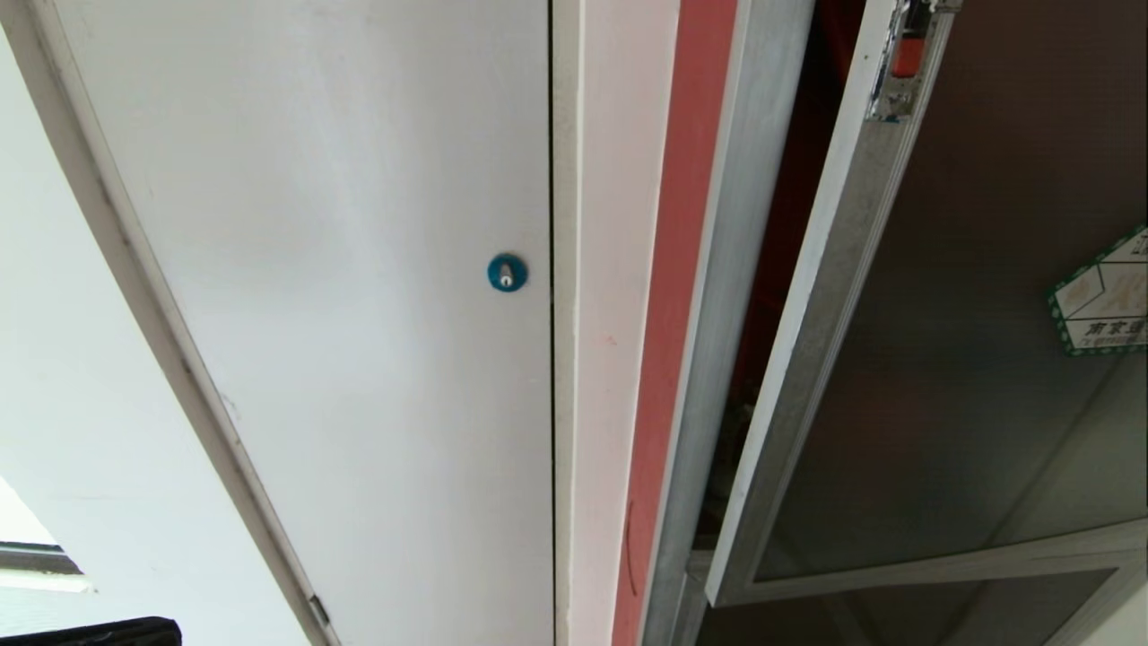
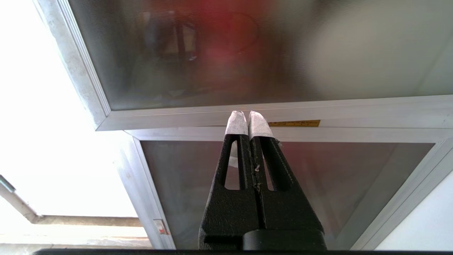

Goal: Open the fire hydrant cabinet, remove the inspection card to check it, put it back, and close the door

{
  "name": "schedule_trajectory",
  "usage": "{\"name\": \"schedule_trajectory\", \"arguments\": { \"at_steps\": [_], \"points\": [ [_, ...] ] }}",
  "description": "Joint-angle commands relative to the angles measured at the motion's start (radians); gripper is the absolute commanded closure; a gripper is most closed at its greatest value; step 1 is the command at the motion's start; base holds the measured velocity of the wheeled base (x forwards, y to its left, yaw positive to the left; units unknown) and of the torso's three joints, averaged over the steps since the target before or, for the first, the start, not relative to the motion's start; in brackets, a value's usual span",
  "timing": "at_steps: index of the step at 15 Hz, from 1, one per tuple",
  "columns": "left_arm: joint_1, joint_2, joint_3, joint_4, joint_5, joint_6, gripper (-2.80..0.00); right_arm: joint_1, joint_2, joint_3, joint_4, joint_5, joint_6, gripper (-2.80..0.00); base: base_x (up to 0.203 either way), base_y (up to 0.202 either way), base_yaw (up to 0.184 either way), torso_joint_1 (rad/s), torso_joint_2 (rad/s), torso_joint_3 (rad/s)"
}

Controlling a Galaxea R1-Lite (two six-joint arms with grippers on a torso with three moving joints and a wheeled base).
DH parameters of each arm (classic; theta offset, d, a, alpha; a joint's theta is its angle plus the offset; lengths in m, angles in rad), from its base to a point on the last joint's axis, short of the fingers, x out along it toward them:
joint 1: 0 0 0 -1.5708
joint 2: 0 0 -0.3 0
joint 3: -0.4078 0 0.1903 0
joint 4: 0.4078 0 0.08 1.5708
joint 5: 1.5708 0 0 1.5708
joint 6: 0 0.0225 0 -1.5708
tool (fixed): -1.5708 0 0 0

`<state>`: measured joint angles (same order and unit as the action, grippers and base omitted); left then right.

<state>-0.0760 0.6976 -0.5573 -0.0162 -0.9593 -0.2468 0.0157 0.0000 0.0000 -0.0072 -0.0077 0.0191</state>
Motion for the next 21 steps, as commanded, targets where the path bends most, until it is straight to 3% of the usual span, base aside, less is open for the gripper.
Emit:
{"name": "schedule_trajectory", "arguments": {
  "at_steps": [1,13,21],
  "points": [
    [-0.001,0.037,-0.016,-0.001,-0.008,-0.002,0.00,0.000,0.002,0.002,0.000,0.000,0.001,0.00,0.000,0.000,0.000,0.000,0.00,0.000],
    [-0.014,0.207,-0.161,-0.005,-0.063,0.001,0.00,0.000,0.002,0.003,0.000,0.000,0.001,0.00,0.000,0.000,0.000,0.000,0.00,0.000],
    [-0.238,0.451,-0.312,-0.016,-0.065,0.007,0.00,0.000,0.002,0.002,0.000,0.000,0.001,0.00,0.000,0.000,0.000,0.000,0.00,0.000]
  ]
}}
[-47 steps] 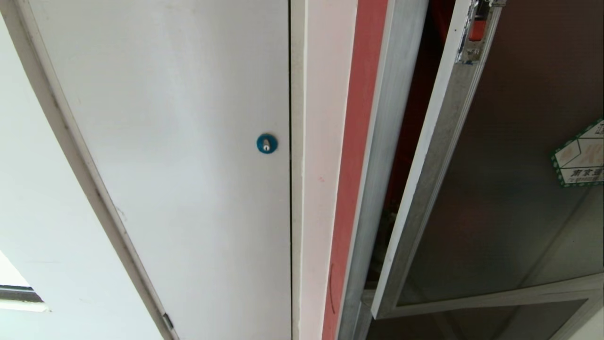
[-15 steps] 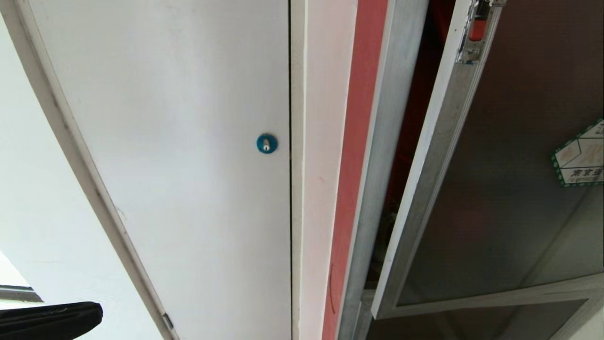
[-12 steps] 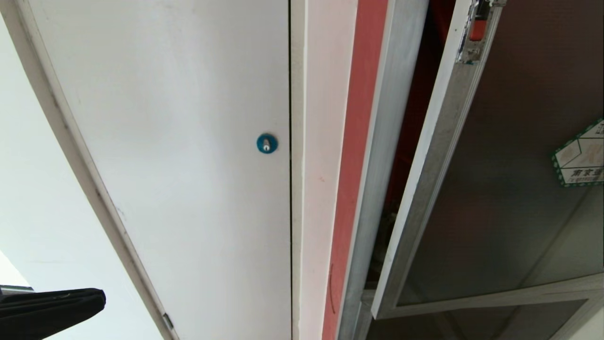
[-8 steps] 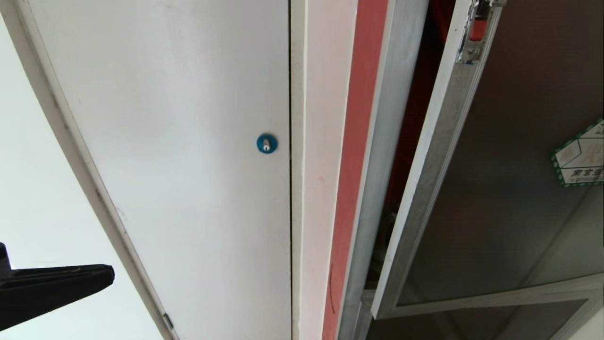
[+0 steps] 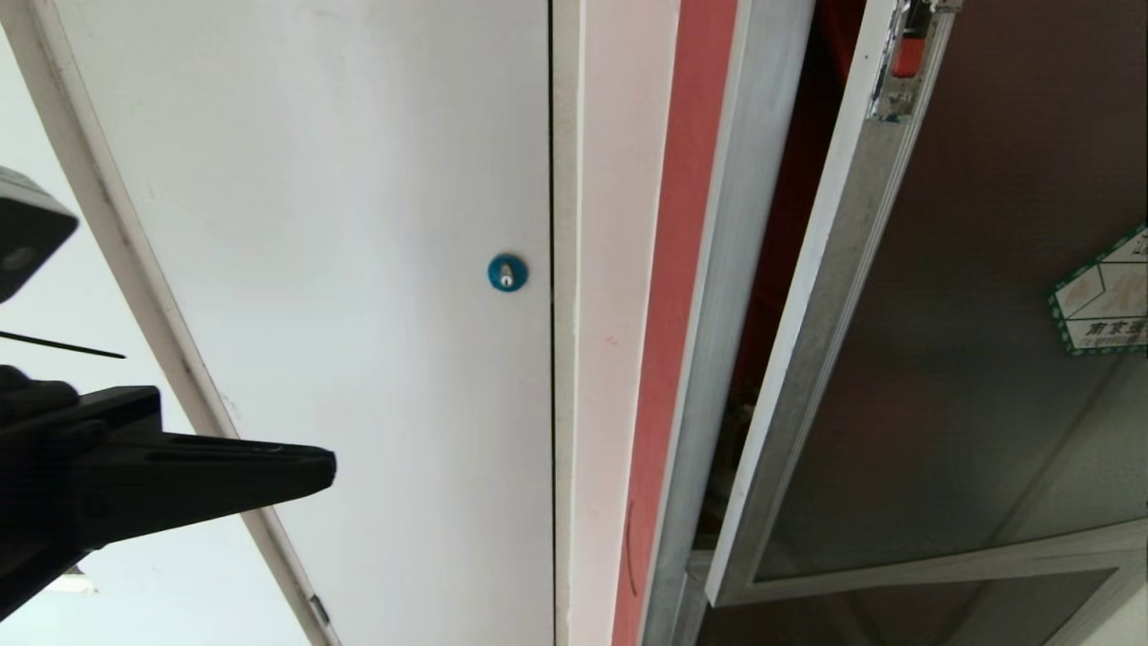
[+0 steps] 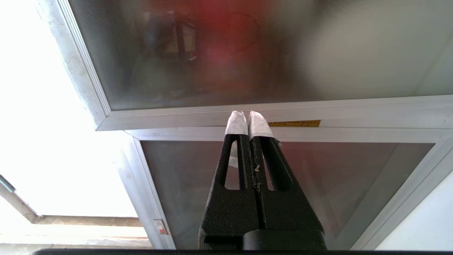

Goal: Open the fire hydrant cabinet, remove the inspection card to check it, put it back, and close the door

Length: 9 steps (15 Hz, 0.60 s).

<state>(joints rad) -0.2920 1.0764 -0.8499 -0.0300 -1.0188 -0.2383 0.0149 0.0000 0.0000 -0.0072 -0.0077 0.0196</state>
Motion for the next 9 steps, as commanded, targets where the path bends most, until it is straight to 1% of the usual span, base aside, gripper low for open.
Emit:
{"name": "schedule_trajectory", "arguments": {
  "at_steps": [1,3,6,7,9],
  "points": [
    [-0.040,0.114,-0.042,-0.019,-0.004,-0.005,0.00,0.000,0.002,0.002,0.000,0.000,0.000,0.00,0.000,0.000,0.000,0.000,0.00,0.000],
    [-0.090,0.180,-0.105,-0.044,-0.002,-0.009,0.00,0.000,0.002,0.002,0.000,0.000,0.000,0.00,0.000,0.000,0.000,0.000,0.00,0.000],
    [-0.164,0.253,-0.160,-0.051,0.008,-0.006,0.00,0.000,0.002,0.003,0.000,0.000,0.000,0.00,0.000,0.000,0.000,0.000,0.00,0.000],
    [-0.183,0.283,-0.175,-0.051,0.020,-0.005,0.00,0.001,0.002,0.002,0.000,0.000,0.000,0.00,0.000,0.000,0.000,0.000,0.00,0.000],
    [-0.228,0.377,-0.221,-0.067,0.066,-0.001,0.00,0.000,0.002,0.002,0.000,0.000,-0.001,0.00,0.000,0.000,0.000,0.000,0.00,0.000]
  ]
}}
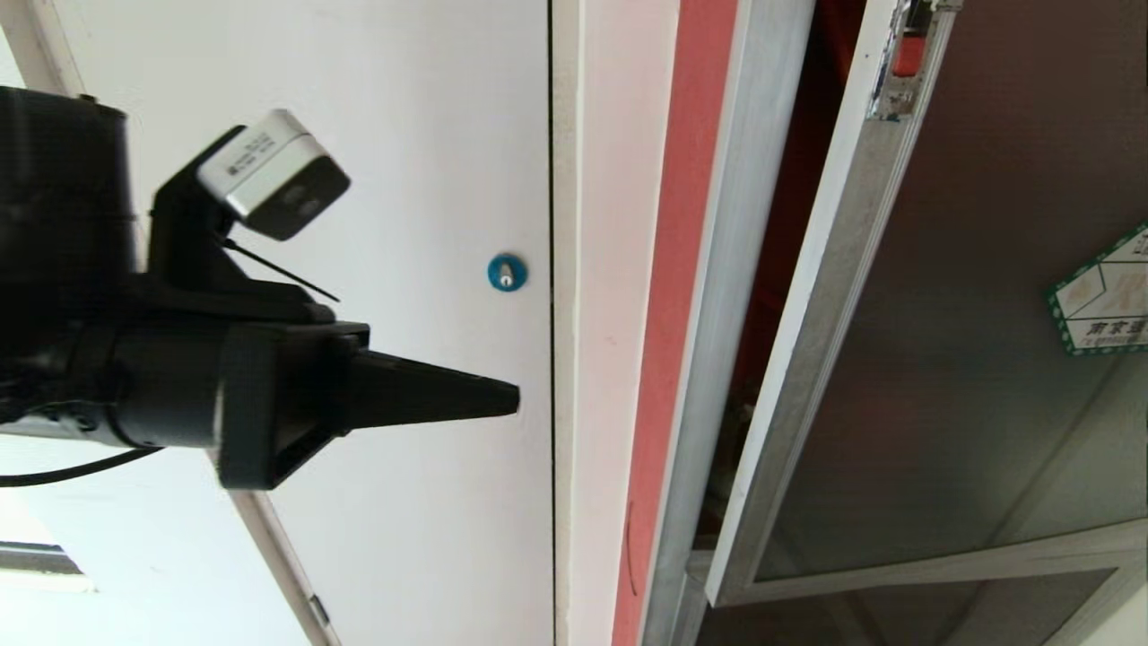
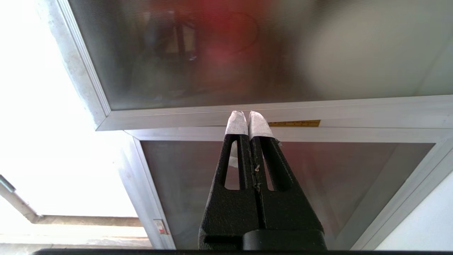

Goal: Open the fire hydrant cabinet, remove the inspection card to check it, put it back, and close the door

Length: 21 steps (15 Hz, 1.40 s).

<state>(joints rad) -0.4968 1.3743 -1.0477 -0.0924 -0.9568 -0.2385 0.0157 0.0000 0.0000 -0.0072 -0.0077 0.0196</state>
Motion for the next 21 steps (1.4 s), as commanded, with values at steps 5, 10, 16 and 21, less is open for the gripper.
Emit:
{"name": "schedule_trajectory", "arguments": {
  "at_steps": [5,10,16,21],
  "points": [
    [-0.140,0.263,-0.142,-0.064,0.166,-0.003,0.00,0.000,0.002,0.003,0.000,0.000,0.000,0.00,0.000,0.000,0.000,0.000,0.00,0.000],
    [-0.173,0.367,-0.233,-0.076,0.184,-0.002,0.00,0.000,0.002,0.003,0.000,0.000,0.000,0.00,0.000,0.000,0.000,0.000,0.00,0.000],
    [-0.245,0.538,-0.379,-0.077,0.301,0.007,0.00,0.000,0.002,0.003,0.000,0.000,0.000,0.00,0.000,0.000,0.000,0.000,0.00,0.000],
    [-0.297,0.584,-0.415,-0.078,0.356,0.035,0.00,0.000,0.002,0.002,0.000,0.000,-0.001,0.00,0.000,0.000,0.000,0.000,0.00,0.000]
  ]
}}
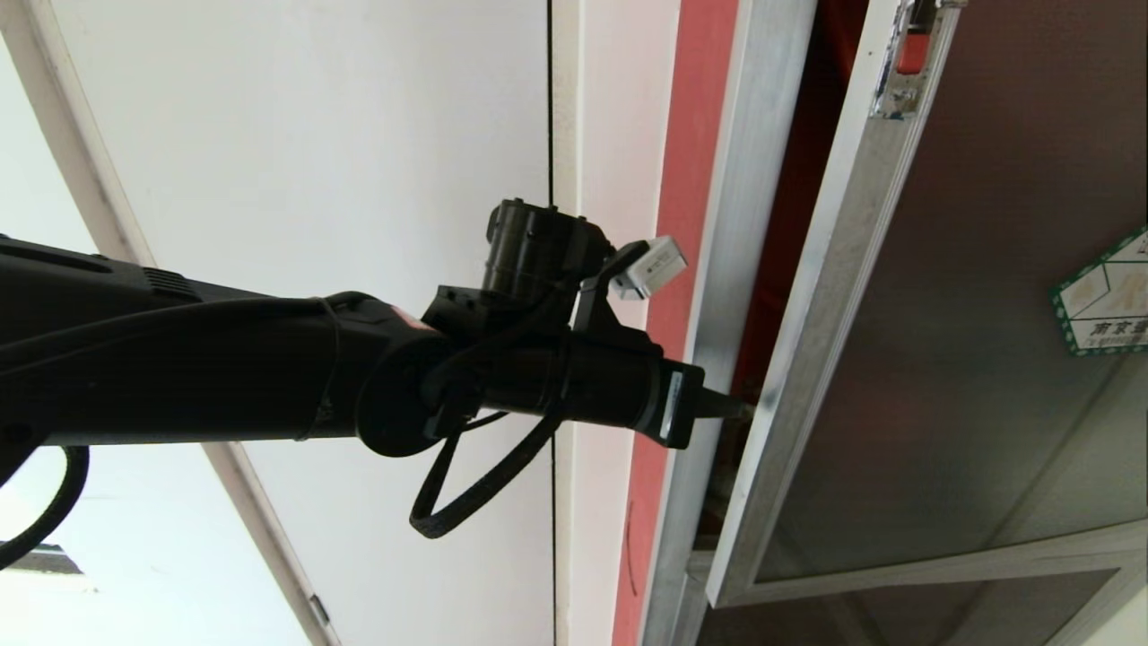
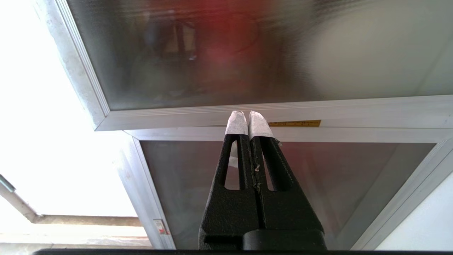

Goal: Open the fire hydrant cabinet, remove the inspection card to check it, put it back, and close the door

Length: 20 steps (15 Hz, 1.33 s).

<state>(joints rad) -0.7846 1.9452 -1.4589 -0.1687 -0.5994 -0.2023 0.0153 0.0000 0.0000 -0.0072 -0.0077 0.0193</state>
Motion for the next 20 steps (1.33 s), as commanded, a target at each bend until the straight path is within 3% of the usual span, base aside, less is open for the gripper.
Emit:
{"name": "schedule_trajectory", "arguments": {
  "at_steps": [1,5,13,18,20],
  "points": [
    [-0.015,0.016,-0.006,-0.003,0.013,0.012,0.00,0.000,0.002,0.003,0.000,0.000,0.001,0.00,0.000,0.000,0.000,0.000,0.00,0.000],
    [-0.062,0.029,-0.003,-0.055,0.091,0.023,0.00,0.000,0.002,0.002,0.000,0.000,0.001,0.00,0.000,0.000,0.000,0.000,0.00,0.000],
    [-0.119,-0.024,0.042,-0.057,0.093,0.026,0.00,0.000,0.002,0.003,0.000,0.000,0.001,0.00,0.000,0.000,0.000,0.000,0.00,0.000],
    [-0.226,-0.105,0.125,-0.058,0.096,0.027,0.00,0.000,0.002,0.002,0.000,0.000,0.000,0.00,0.000,0.000,0.000,0.000,0.00,0.000],
    [-0.276,-0.112,0.130,-0.058,0.130,0.029,0.00,0.000,0.002,0.003,0.000,0.000,0.001,0.00,0.000,0.000,0.000,0.000,0.00,0.000]
  ]
}}
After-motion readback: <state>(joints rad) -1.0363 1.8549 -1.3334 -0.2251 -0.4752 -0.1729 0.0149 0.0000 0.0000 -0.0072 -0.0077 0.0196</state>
